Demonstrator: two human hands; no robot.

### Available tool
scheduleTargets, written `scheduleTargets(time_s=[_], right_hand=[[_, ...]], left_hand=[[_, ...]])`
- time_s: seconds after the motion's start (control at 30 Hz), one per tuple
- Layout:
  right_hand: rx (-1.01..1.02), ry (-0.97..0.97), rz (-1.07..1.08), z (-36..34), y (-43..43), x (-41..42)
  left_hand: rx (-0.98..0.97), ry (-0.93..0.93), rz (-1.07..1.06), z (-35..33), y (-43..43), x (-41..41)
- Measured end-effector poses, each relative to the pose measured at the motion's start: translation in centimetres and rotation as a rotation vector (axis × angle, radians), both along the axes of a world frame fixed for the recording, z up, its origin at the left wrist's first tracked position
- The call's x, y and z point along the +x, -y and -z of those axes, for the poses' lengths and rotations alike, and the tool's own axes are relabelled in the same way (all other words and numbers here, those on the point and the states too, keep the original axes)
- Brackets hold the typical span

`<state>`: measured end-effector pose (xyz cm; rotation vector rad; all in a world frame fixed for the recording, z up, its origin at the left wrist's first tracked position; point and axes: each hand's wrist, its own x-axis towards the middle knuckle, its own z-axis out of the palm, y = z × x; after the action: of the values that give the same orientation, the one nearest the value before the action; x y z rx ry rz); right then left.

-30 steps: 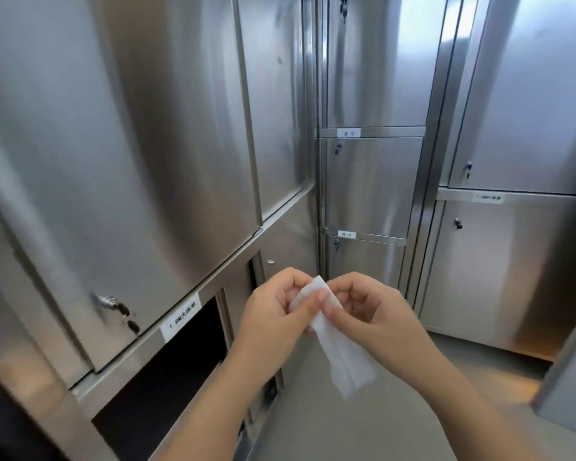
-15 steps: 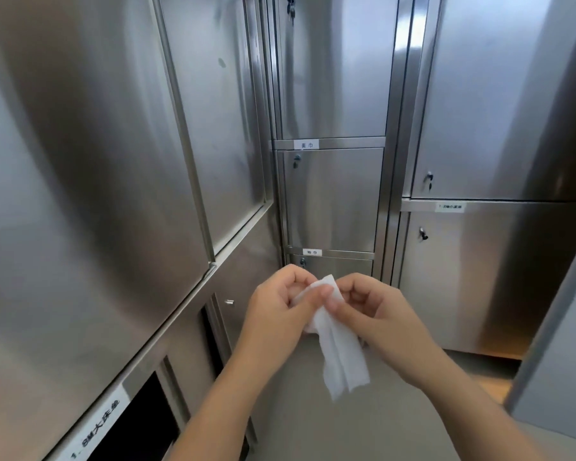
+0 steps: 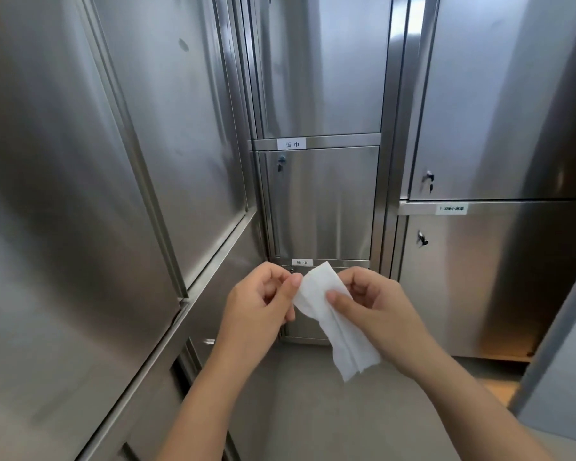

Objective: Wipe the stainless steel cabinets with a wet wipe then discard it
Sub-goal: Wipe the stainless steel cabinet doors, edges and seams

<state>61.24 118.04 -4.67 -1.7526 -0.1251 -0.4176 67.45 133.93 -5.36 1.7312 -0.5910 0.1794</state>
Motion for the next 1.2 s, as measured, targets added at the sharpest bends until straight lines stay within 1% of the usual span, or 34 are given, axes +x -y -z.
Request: scheduleTargets(time_s=[0.1, 0.27, 0.37, 0.5, 0.63, 0.77, 0.9, 1.03, 1.2], right_hand=[[-0.004, -0.009, 0.028, 0.5, 1.7, 3.3], [-0.022, 0.018, 0.034, 0.7, 6.2, 9.3], [-0.033, 0.035, 0.039, 0.0, 9.7, 13.0], [-0.025, 0.051, 0.019, -1.5, 13.6, 17.9], [-0.023, 0.044, -0.017, -1.8, 15.9, 22.4], [-0.016, 0.014, -0.034, -1.2, 16.9, 26.9], [0.006, 0.003, -0.037, -0.6, 17.1, 32.4], [0.022, 0.006, -0.015, -0.4, 16.4, 38.3], [-0.018, 0.063, -0.014, -3.0, 13.9, 46.6]], left_hand=[[0.043, 0.046, -0.075, 0.4, 1.1, 3.0], [0.044, 0.105, -0.162, 0.3, 5.7, 8.4], [0.03, 0.126, -0.176, -0.3, 9.0, 11.8], [0.099, 0.165, -0.166, -1.3, 12.7, 16.0], [0.141, 0.23, -0.222, -1.4, 14.8, 19.6], [0.248, 0.284, -0.314, -0.9, 15.7, 23.4], [0.308, 0.339, -0.387, -0.5, 15.6, 28.7], [0.3, 0.368, -0.407, -0.5, 15.3, 34.5], [0.251, 0.402, -0.433, -2.2, 13.4, 42.0]])
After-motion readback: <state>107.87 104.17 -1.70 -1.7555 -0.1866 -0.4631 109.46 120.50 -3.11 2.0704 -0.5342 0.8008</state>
